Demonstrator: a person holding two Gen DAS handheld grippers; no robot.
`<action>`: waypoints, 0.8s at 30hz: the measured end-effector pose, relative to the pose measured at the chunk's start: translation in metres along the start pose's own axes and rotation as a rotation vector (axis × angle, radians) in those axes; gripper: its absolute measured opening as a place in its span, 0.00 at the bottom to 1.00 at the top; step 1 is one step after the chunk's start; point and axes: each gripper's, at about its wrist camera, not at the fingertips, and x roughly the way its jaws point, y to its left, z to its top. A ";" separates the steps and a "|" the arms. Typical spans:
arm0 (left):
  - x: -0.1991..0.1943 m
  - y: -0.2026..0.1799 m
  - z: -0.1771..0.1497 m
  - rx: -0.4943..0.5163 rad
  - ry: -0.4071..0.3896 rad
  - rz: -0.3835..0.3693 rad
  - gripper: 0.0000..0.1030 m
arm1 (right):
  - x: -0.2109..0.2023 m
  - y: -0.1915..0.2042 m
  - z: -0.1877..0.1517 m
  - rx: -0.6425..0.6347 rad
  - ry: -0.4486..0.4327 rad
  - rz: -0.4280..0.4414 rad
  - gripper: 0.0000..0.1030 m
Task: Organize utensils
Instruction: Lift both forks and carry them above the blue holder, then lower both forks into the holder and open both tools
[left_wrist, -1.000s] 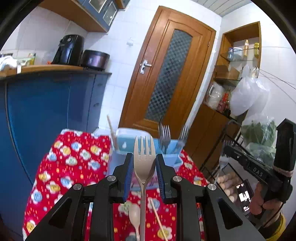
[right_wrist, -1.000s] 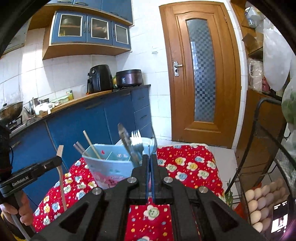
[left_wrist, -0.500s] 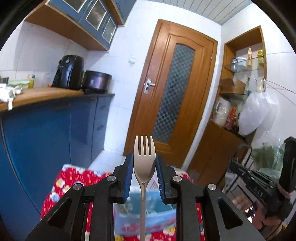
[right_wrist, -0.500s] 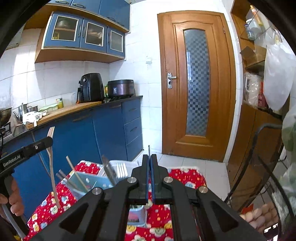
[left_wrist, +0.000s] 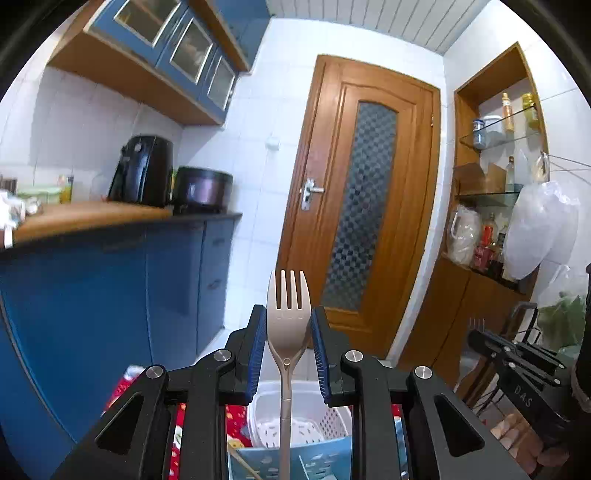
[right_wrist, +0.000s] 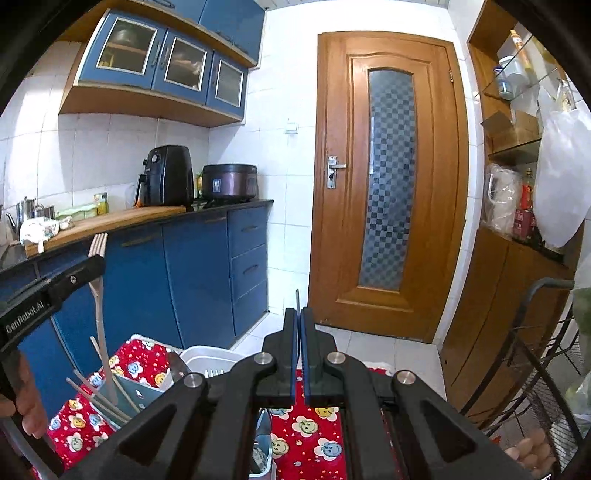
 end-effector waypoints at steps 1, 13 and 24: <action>0.003 0.002 -0.005 -0.005 0.010 -0.001 0.24 | 0.002 0.001 -0.002 -0.005 -0.004 -0.002 0.03; 0.018 0.005 -0.034 -0.018 0.057 -0.003 0.24 | 0.004 0.000 0.004 -0.012 -0.037 -0.025 0.03; 0.018 0.010 -0.054 -0.019 0.103 -0.011 0.24 | 0.017 0.006 -0.019 -0.005 0.014 -0.015 0.04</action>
